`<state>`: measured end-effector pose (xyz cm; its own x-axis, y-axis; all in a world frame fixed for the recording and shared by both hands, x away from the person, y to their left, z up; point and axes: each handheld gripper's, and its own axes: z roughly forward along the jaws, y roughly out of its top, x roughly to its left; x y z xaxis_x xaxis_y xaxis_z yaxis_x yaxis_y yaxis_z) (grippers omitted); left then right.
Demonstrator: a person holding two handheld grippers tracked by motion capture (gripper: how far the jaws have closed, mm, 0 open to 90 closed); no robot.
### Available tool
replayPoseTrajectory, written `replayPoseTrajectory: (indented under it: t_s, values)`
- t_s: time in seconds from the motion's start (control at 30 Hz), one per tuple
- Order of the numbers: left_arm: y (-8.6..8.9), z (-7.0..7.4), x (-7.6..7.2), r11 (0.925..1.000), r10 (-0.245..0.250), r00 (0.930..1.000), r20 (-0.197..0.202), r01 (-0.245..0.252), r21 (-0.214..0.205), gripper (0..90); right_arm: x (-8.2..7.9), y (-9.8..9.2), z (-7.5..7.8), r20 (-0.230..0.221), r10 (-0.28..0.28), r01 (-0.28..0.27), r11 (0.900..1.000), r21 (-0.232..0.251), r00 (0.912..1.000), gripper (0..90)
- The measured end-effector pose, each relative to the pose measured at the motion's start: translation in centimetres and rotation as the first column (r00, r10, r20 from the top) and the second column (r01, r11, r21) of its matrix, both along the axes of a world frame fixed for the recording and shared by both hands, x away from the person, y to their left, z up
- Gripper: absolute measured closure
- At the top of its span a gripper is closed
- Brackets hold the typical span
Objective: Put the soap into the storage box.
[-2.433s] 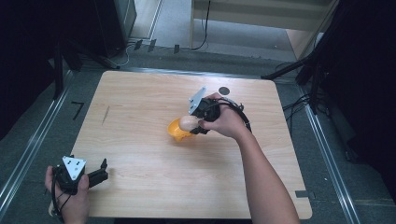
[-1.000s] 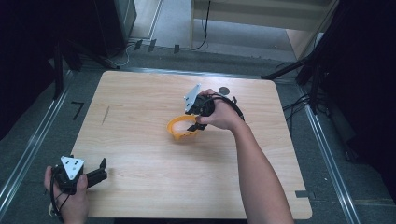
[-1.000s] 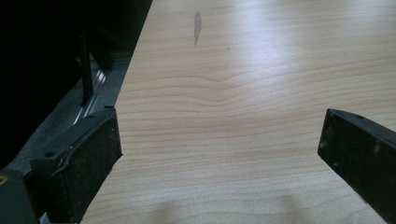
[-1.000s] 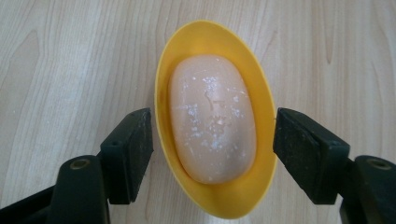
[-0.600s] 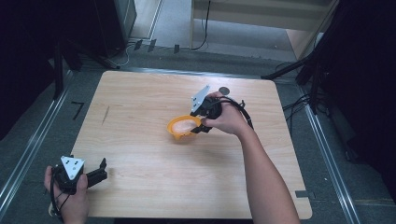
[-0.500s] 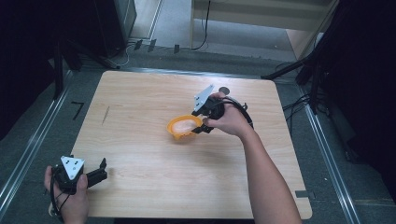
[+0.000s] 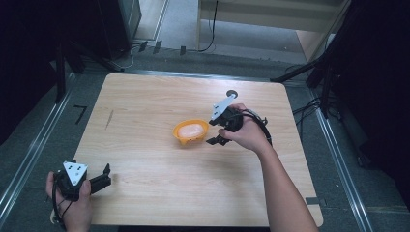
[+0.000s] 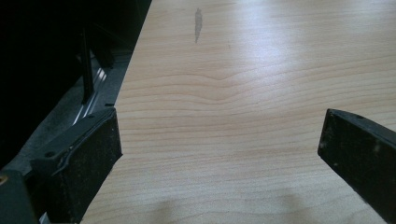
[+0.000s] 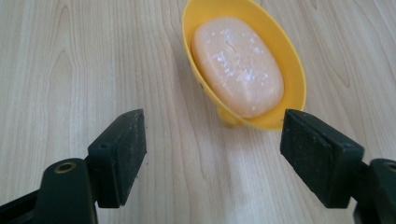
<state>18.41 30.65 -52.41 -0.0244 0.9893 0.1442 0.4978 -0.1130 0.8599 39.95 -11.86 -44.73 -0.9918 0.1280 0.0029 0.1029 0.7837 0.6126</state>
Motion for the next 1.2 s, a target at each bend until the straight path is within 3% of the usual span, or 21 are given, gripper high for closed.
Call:
replayPoseTrajectory:
  t_s: [0.07, 0.13, 0.2, 0.4, 0.53, 0.77, 1.2]
  values:
    - [0.0, 0.0, 0.0, 1.0000, 0.000, 1.0000, 0.000, 0.000, 0.002, 0.0, -0.4, -0.2, -0.1, 0.030, -0.048, 0.049, 0.9986, -0.019, 0.9984, 16.9]
    - [0.0, 0.0, 0.0, 1.0000, 0.001, 1.0000, -0.001, -0.001, 0.003, 0.0, -0.8, -0.5, -0.2, 0.058, -0.081, 0.084, 0.9958, -0.037, 0.9950, 16.3]
    - [-0.1, 0.0, 0.0, 1.0000, 0.002, 1.0000, -0.004, -0.002, 0.005, 0.0, -1.1, -0.9, -0.4, 0.022, -0.093, 0.094, 0.9950, -0.033, 0.9954, 16.3]
    - [-0.1, 0.0, 0.0, 1.0000, 0.000, 1.0000, -0.003, 0.000, 0.004, 0.0, -1.8, -2.3, -1.1, -0.024, -0.128, 0.128, 0.9917, -0.006, 0.9914, 16.3]
    - [-0.1, 0.0, 0.0, 1.0000, -0.001, 1.0000, -0.002, 0.001, 0.008, 0.0, -2.5, -3.2, -1.6, -0.067, -0.159, 0.161, 0.9869, 0.013, 0.9849, 14.2]
    - [-0.1, 0.0, 0.0, 1.0000, -0.001, 1.0000, -0.003, 0.001, 0.008, 0.0, -3.7, -4.8, -2.6, -0.082, -0.213, 0.215, 0.9763, 0.022, 0.9736, 14.0]
    - [-0.1, 0.0, 0.0, 0.9999, -0.003, 1.0000, -0.005, 0.003, 0.015, 0.0, -6.2, -7.7, -4.0, -0.070, -0.331, 0.334, 0.9412, 0.048, 0.9411, 13.8]
